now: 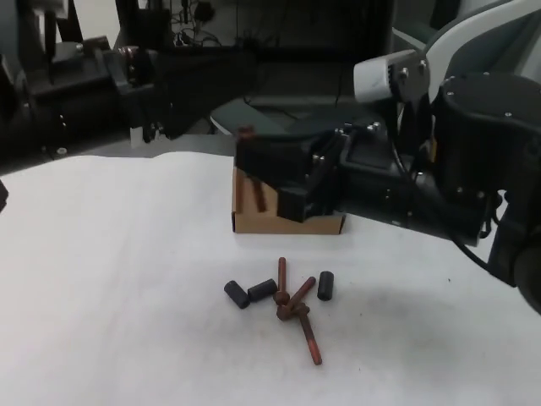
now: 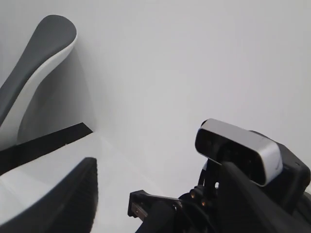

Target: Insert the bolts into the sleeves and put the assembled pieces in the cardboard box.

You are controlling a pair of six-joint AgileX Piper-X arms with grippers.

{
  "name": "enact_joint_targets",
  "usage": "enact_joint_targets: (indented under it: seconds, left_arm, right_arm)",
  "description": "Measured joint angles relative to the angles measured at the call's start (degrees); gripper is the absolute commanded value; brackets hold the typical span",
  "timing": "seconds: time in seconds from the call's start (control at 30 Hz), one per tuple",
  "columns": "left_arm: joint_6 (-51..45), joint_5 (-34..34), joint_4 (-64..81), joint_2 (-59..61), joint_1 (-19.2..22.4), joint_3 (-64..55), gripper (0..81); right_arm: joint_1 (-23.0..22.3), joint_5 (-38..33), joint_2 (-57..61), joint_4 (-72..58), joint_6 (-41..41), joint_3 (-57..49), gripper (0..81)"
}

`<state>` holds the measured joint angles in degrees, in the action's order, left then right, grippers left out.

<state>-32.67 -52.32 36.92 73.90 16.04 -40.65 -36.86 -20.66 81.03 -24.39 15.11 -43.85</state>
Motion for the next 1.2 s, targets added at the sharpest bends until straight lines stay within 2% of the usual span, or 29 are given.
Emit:
enact_joint_targets:
  seconds: [0.17, 0.2, 0.33, 0.4, 0.43, 0.63, 0.8, 0.97, 1.1, 1.2]
  left_arm:
    - [-3.2, -0.3, 0.7, -0.5, -3.3, 0.0, 70.0]
    - [-4.0, -1.2, 0.9, -0.9, -4.4, 0.0, 62.7]
    - [-5.7, -8.8, 1.0, -2.9, -8.3, 0.0, 20.7]
    - [-6.0, -12.5, 1.0, -4.3, -10.1, 0.0, 6.2]
    - [-5.9, -13.6, 1.1, -5.2, -10.8, 0.0, 2.0]
    - [-4.4, -14.2, -1.3, -11.0, -14.3, 0.0, 1.4]
    - [8.2, -11.0, -18.8, -15.4, -14.7, 0.0, 1.4]
    - [21.3, -3.2, -42.8, -18.1, -14.7, 0.0, 1.1]
    - [27.3, 4.7, -53.0, -20.5, -14.7, 0.0, 1.1]
    - [28.8, 8.2, -55.8, -22.0, -14.7, 0.0, 1.1]
  right_arm:
    - [3.4, 0.4, 0.5, 2.0, -2.5, 0.0, 0.6]
    - [4.2, 0.5, 0.9, 2.1, -2.8, 0.0, 0.6]
    - [6.5, 1.2, 4.2, 2.1, -3.1, 0.0, 0.6]
    - [6.9, 2.2, 6.0, 2.1, -3.1, 0.0, 0.6]
    - [6.9, 2.9, 7.1, 2.4, -3.1, -0.2, 0.6]
    - [6.9, 5.5, 13.7, 6.9, -5.2, -4.7, 0.6]
    - [6.9, 7.2, 19.0, 13.9, -9.5, -12.7, 0.6]
    - [6.9, 9.6, 24.8, 23.3, -13.9, -21.7, 0.6]
    - [6.9, 12.8, 28.9, 30.1, -16.3, -28.8, 0.6]
    - [7.3, 14.8, 32.3, 33.4, -16.6, -34.2, 0.6]
